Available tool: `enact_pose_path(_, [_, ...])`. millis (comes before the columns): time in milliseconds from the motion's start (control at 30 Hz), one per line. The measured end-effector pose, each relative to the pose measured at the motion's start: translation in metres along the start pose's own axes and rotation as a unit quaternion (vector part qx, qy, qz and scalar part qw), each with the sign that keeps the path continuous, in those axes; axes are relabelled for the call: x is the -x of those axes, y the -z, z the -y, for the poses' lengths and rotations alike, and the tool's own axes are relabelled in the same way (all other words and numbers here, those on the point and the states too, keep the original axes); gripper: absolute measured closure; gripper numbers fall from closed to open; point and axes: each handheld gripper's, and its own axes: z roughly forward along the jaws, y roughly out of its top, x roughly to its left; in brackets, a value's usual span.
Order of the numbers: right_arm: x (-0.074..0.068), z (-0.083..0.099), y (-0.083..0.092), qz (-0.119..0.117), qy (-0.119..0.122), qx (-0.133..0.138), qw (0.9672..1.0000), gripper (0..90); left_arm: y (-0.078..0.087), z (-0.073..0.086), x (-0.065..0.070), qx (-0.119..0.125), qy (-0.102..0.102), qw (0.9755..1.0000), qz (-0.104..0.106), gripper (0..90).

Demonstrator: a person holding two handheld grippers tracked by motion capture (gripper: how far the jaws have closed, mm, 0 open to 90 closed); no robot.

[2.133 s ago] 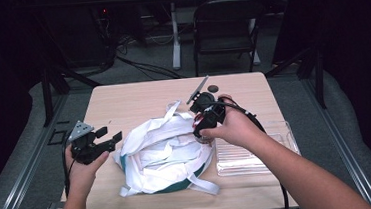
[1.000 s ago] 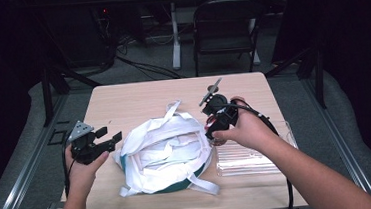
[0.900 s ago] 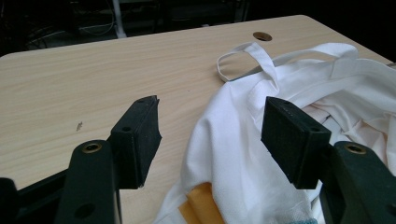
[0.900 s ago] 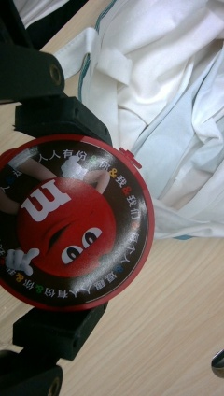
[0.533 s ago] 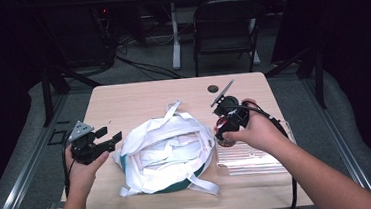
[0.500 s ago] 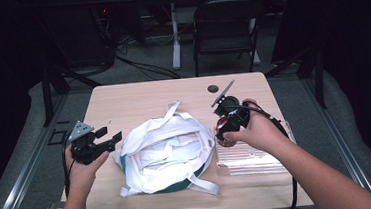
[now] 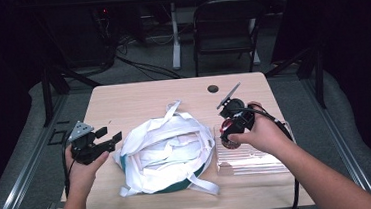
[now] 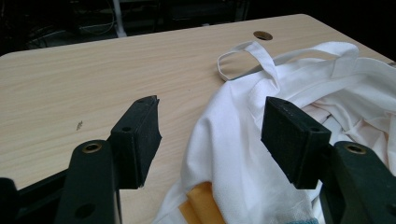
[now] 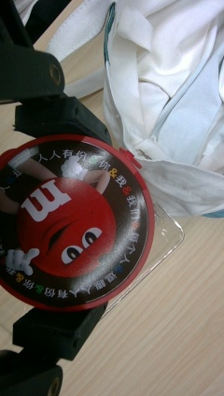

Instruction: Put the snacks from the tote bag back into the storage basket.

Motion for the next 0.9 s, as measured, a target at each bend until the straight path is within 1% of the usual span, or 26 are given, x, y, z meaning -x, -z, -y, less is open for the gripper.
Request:
enact_pose_path(100, [0.000, 0.002, -0.004, -0.001, -0.007, 0.005, 1.0000, 25.1, 0.000, 0.000, 0.000, -0.001, -0.001, 1.0000, 0.000, 37.1])
enact_pose_path(133, [0.001, 0.003, -0.004, -0.001, -0.001, -0.002, 1.0000, 25.2, 0.000, 0.000, 0.000, -0.001, -0.001, 1.0000, 0.000, 37.1])
enact_pose_path(167, [0.002, 0.003, -0.005, -0.004, -0.004, -0.001, 1.0000, 25.2, 0.000, 0.000, 0.000, -0.001, 0.000, 1.0000, 0.000, 37.1])
enact_pose_path(233, [0.001, 0.004, -0.007, -0.001, -0.005, 0.000, 1.0000, 25.1, 0.000, 0.000, 0.000, -0.001, 0.000, 1.0000, 0.000, 37.1])
enact_pose_path(267, [0.003, 0.006, -0.010, -0.001, -0.004, -0.005, 1.0000, 25.2, 0.000, 0.000, 0.000, -0.001, 0.001, 1.0000, 0.000, 37.1])
enact_pose_path(333, [0.002, 0.007, -0.014, 0.000, -0.006, -0.004, 1.0000, 25.2, -0.001, 0.000, 0.000, -0.001, 0.001, 1.0000, 0.000, 37.1])
enact_pose_path(367, [0.003, 0.007, -0.015, 0.001, -0.002, -0.007, 1.0000, 25.2, -0.001, 0.000, 0.001, -0.002, 0.000, 1.0000, 0.000, 37.2])
enact_pose_path(467, [0.003, 0.009, -0.020, -0.002, -0.003, -0.009, 0.9999, 25.2, -0.001, 0.000, 0.000, -0.002, 0.000, 1.0000, 0.000, 37.2])
enact_pose_path(567, [0.003, 0.010, -0.024, -0.005, -0.005, -0.009, 0.9999, 25.2, -0.001, 0.001, 0.000, -0.001, 0.001, 1.0000, -0.001, 37.2])
enact_pose_path(600, [0.003, 0.010, -0.026, -0.002, -0.006, -0.010, 0.9999, 25.2, -0.001, 0.000, 0.000, -0.002, 0.000, 1.0000, -0.001, 37.1])
enact_pose_path(700, [0.004, 0.012, -0.030, -0.002, -0.006, -0.010, 0.9999, 25.1, -0.001, 0.001, 0.000, -0.001, 0.001, 1.0000, 0.000, 37.1])
enact_pose_path(733, [0.004, 0.012, -0.031, -0.006, -0.010, -0.010, 0.9999, 25.2, -0.001, 0.001, 0.000, -0.001, 0.000, 1.0000, -0.001, 37.1])
enact_pose_path(767, [0.004, 0.013, -0.032, 0.001, -0.007, -0.012, 0.9999, 25.2, -0.001, 0.001, 0.000, -0.001, 0.000, 1.0000, -0.001, 37.1])
enact_pose_path(900, [0.004, 0.015, -0.038, -0.005, -0.012, -0.012, 0.9998, 25.2, -0.001, 0.001, 0.000, -0.001, 0.001, 1.0000, 0.000, 37.1])
